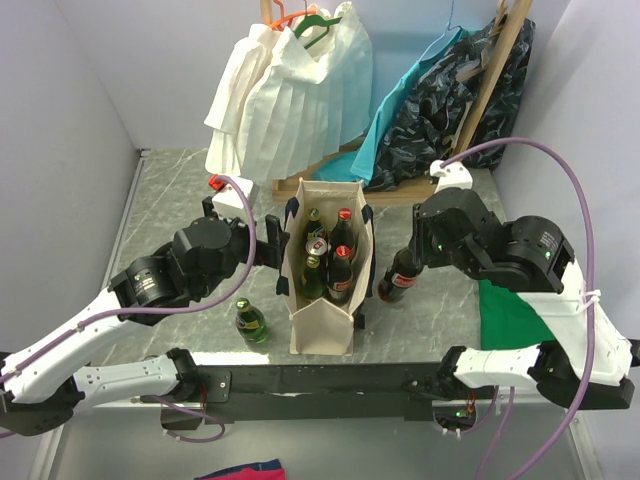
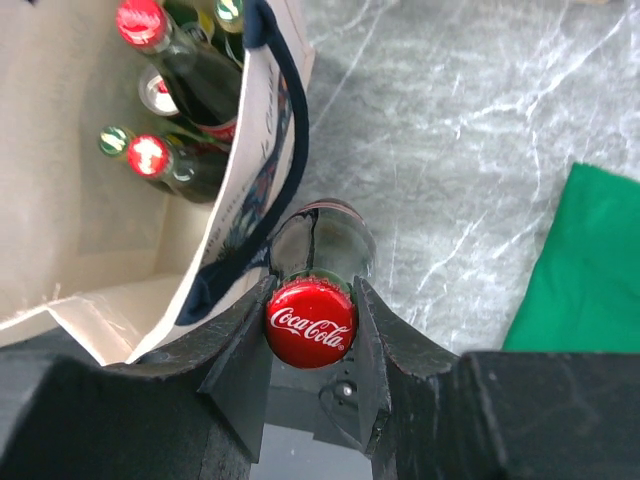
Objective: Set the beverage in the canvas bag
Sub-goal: Place the drink in the canvas bag.
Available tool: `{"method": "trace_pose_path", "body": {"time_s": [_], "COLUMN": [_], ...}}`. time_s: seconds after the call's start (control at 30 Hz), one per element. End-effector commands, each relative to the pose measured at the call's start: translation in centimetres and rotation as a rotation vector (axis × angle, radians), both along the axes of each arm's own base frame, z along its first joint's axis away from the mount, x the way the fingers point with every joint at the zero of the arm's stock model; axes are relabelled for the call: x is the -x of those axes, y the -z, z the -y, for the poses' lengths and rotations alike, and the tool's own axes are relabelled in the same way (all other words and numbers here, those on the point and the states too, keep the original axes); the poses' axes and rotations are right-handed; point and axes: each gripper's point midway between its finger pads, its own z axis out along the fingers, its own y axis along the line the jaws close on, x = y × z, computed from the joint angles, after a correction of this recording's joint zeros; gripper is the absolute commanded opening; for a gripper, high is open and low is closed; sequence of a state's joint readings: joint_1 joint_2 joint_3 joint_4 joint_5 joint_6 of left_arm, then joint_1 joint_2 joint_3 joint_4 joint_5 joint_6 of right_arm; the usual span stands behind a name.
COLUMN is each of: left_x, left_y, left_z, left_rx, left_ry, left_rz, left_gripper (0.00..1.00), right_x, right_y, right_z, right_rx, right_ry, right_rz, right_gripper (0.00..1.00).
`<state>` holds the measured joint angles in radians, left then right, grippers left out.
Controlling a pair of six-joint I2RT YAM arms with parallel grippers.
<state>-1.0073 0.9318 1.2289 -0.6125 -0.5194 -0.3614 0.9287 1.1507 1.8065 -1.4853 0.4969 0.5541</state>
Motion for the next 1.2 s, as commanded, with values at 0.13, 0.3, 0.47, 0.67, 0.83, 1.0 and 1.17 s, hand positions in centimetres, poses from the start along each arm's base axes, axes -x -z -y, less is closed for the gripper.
{"method": "trace_pose_path", "body": {"time_s": [0.13,0.3,0.47,0.67,0.83,1.0,1.17], "left_x": [0.1,0.3,0.7,1.1,1.5,2.0,2.2], "left_y": [-0.6,0.4,1.7,1.7,1.9,2.6,2.5], "left_z": [-0.4,-0.4,-0.5,-0.6,-0.2,0.2,0.3], "left_rx": [0.015,-0.004,-0.014,0.004,0.006,-0.010,0.000], "left_ry": [-0.006,-0.003,0.004,0.014,0.045,0.089,0.099], "left_rz": [0.004,-0.020,-0.057,-0.063,-0.069,-0.085,-0.082], "left_gripper": [0.96,0.96,0.96,0.97,0.97,0.97,0.97], "right_x": [-2.2,-2.2,-2.2,-2.4,-2.5,-2.5,-2.0], "right_y": [-7.4,-9.0,-10.6,-12.6,-13.7,-15.4,-17.2], "right_z": [0.5,0.6,0.8,0.8,0.7,0.9,1.3], "right_rx": [-0.144,-0.174,-0.197,-0.225,-0.242,-0.287,-0.346], "right_ry": [0.061,0.064,0.055,0.047,0.039,0.040,0.027], "right_rz": [0.240,0.276,0.315,0.362,0.390,0.439,0.495], "right_gripper": [0.00,0.00,0.00,0.00,0.00,0.00,0.00]}}
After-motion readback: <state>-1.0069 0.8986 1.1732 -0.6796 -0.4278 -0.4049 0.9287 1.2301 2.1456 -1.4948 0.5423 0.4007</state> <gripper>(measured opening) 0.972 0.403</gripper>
